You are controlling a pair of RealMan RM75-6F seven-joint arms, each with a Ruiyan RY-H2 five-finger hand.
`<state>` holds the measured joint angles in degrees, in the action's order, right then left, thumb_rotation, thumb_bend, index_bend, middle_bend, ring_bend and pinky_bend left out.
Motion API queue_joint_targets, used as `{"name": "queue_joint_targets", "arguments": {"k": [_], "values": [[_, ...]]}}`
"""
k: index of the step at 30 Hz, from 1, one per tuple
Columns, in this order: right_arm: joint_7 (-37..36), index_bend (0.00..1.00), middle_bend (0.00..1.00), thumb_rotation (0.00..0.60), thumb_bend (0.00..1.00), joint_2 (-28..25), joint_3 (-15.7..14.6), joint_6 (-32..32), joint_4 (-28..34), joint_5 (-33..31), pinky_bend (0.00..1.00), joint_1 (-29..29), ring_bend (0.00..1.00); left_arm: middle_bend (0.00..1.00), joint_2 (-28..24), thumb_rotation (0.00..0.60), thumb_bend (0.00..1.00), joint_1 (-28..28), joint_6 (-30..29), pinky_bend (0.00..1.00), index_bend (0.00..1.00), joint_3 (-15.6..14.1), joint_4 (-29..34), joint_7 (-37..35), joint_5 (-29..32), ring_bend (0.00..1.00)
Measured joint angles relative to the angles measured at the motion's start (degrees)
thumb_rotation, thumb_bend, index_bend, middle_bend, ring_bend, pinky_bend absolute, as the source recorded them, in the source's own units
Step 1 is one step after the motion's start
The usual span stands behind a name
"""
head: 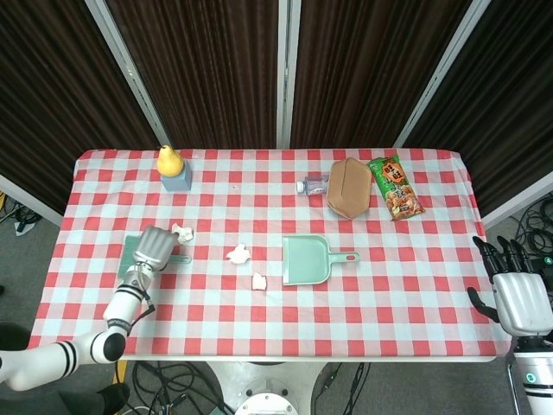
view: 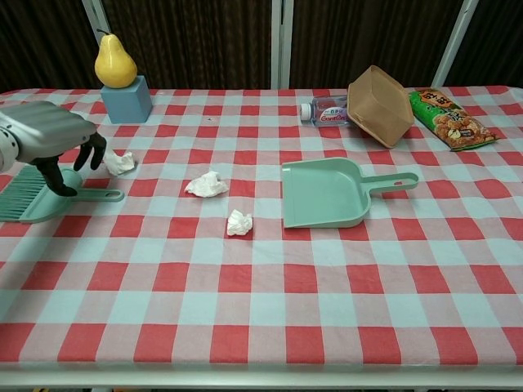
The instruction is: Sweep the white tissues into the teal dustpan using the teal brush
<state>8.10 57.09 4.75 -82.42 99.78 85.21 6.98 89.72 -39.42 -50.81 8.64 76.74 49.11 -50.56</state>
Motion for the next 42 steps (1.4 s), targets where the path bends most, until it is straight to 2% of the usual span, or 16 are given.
{"name": "queue_joint_targets", "arguments": {"k": [8,19,24,33,38,42], "values": [[-0.1,0.06,0.17,0.6,0.24,0.2,-0.1,0.2,-0.2,-0.2,0.03,0.0,0.0,0.48,2.1,0.6,0.26,-1.8,1.2,0.92,0.43,-1.7,-1.8,-0.1,4.5,0.73],[0.0,0.06,0.17,0.6,0.24,0.4,-0.3,0.4,-0.4,-0.7,0.03,0.0,0.0,0.48,2.3,0.6,0.33,-3.5,2.0,0.92,0.43,-3.3,-2.2,-1.7,6.5,0.73],[0.1,0.06,0.17,0.6,0.24,0.4,-0.3,0.6,-0.3,-0.9,0.03,0.0,0.0,0.51,2.2,0.6,0.37,-3.8,1.7,0.92,0.46,-3.8,-2.3,-3.0,5.7,0.74],[1.5,0.08,0.19,0.6,0.24,0.3,-0.5,3.0,0.6,-0.3,0.03,1.4,0.0,0.54,-1.1,0.6,0.42,-2.2,-1.1,0.92,0.5,-4.4,-0.1,-10.6,-2.4,0.74],[4.3,0.15,0.23,0.6,0.24,1.2,-0.7,8.0,2.2,0.2,0.06,4.6,0.02,0.54,-4.1,0.6,0.43,0.2,-5.0,0.92,0.5,-5.3,1.2,-20.0,-11.9,0.74],[7.1,0.19,0.25,0.6,0.25,3.0,0.3,13.1,2.7,-1.1,0.08,8.4,0.03,0.54,-6.4,0.6,0.43,2.1,-8.5,0.92,0.5,-6.2,1.5,-29.2,-19.3,0.74]]}}
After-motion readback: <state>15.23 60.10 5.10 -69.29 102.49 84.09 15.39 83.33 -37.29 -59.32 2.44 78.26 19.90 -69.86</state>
